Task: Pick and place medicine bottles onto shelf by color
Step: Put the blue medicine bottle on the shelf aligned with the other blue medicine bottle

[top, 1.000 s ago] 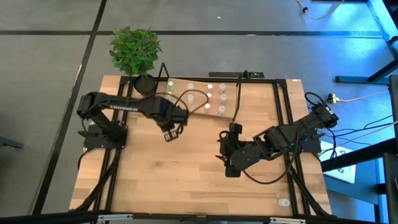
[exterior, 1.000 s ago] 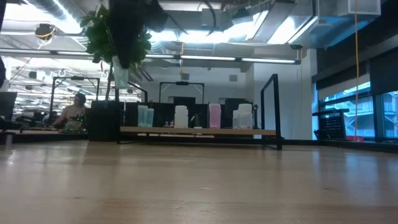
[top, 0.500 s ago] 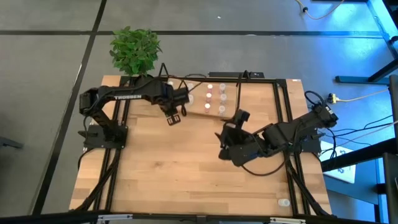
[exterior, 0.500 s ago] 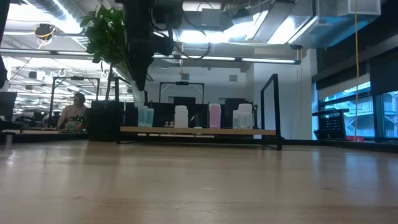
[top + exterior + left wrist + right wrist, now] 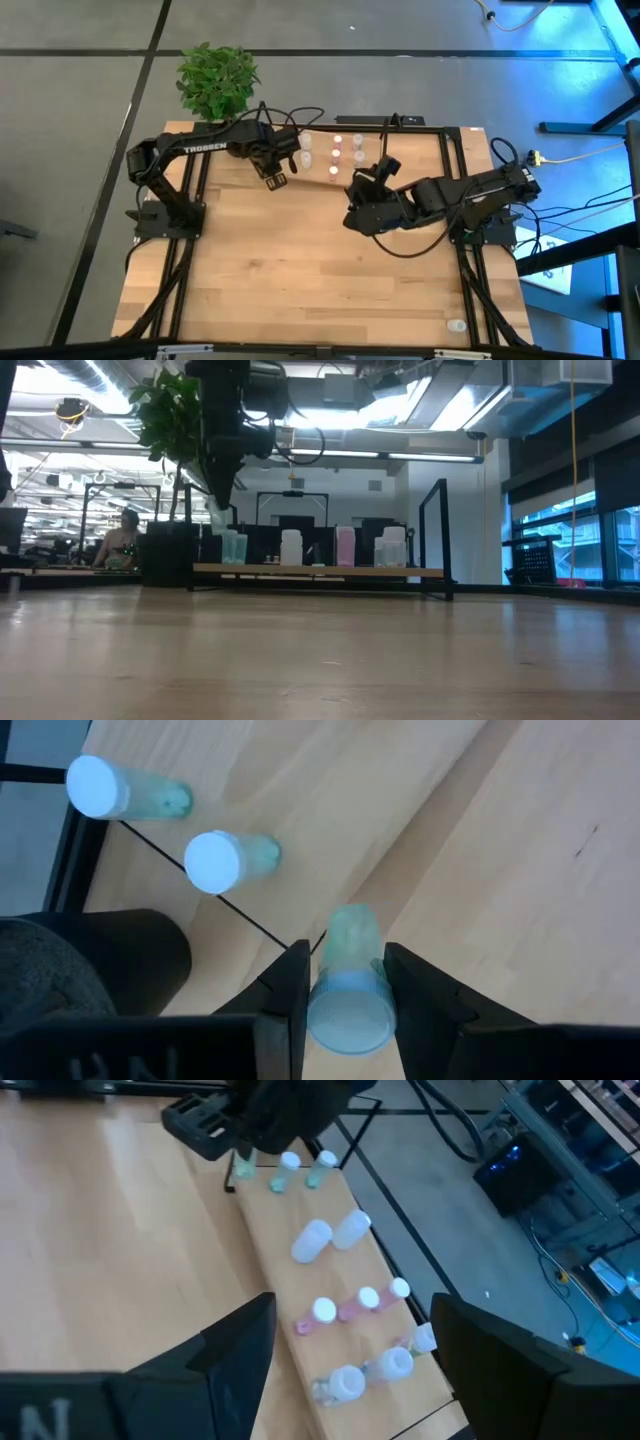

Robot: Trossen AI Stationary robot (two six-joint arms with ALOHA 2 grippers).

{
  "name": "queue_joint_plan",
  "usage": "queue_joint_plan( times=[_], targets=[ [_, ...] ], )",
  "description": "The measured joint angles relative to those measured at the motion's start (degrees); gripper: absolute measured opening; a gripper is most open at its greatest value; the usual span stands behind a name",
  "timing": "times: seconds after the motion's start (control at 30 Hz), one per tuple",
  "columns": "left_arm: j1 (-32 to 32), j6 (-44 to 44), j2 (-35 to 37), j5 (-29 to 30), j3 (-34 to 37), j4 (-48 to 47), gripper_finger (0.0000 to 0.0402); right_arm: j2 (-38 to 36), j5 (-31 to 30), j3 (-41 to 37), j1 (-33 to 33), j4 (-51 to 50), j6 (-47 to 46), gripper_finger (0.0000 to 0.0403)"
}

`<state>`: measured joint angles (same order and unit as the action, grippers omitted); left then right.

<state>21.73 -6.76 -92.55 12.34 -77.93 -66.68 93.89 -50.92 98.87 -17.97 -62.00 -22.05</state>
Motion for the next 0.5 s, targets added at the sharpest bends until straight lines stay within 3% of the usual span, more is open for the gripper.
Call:
queue_joint_plan(
  times=[0.3,0.5],
  targets=[
    [0.8,1.4,-0.8,0.0,0.0,2.0,0.0097,0.0,0.6,0.0,0.7,0.0,0.0,0.0267],
    [0.7,2.6,-3.4,0.0,0.0,2.0,0.0097,0.0,6.5,0.0,0.7,0.2,0.0,0.0267]
  ],
)
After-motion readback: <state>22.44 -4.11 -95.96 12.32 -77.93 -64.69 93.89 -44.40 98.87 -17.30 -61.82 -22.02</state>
